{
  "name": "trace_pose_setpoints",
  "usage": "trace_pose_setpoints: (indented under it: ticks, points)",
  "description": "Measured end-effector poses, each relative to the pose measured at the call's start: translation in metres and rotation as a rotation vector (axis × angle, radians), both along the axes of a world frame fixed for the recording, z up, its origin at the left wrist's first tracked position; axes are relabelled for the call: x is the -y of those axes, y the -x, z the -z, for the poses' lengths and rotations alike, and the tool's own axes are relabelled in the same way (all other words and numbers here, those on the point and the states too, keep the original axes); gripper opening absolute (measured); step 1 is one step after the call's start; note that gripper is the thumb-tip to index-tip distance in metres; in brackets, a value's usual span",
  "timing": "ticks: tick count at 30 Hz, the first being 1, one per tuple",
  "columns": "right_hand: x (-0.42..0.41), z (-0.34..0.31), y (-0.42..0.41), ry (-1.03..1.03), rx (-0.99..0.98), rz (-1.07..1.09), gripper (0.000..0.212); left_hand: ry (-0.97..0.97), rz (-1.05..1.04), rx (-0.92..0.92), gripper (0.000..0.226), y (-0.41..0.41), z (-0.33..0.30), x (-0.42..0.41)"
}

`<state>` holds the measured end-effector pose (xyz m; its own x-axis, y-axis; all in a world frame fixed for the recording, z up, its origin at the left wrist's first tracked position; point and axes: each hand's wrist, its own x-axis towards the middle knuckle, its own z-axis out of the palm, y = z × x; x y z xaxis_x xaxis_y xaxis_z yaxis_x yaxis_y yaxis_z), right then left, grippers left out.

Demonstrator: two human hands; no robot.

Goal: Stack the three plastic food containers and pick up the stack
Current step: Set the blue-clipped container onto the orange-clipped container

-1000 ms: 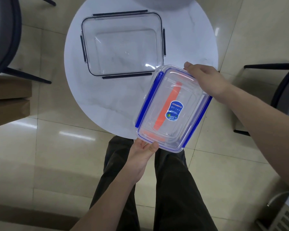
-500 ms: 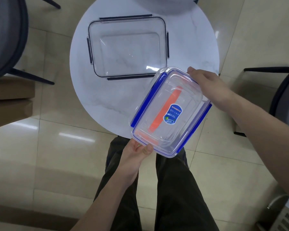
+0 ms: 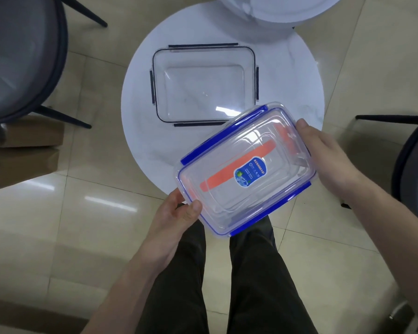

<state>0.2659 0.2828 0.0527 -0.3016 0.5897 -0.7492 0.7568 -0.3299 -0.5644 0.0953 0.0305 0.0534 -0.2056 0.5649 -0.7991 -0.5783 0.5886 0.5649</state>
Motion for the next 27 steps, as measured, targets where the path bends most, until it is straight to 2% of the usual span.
trace_pose_setpoints:
  ticks: [8, 14, 17, 22, 27]
  points:
    - [0.012, -0.016, 0.003, -0.004, -0.036, 0.036, 0.06, 0.009, -0.052, -0.027, 0.081, 0.026, -0.02, -0.006]
    - [0.017, -0.027, 0.007, -0.016, -0.054, 0.061, 0.054, 0.004, -0.078, -0.055, 0.086, 0.046, -0.031, -0.013]
    - [0.015, -0.029, 0.013, -0.028, -0.043, 0.07, 0.058, -0.02, -0.078, -0.062, 0.085, 0.057, -0.035, -0.019]
    - [0.006, -0.029, 0.029, -0.038, -0.033, 0.093, 0.054, -0.071, -0.069, -0.094, 0.04, 0.077, -0.038, -0.031]
    - [-0.004, -0.026, 0.049, -0.002, -0.058, 0.172, 0.051, -0.108, -0.047, -0.147, 0.027, 0.098, -0.036, -0.048]
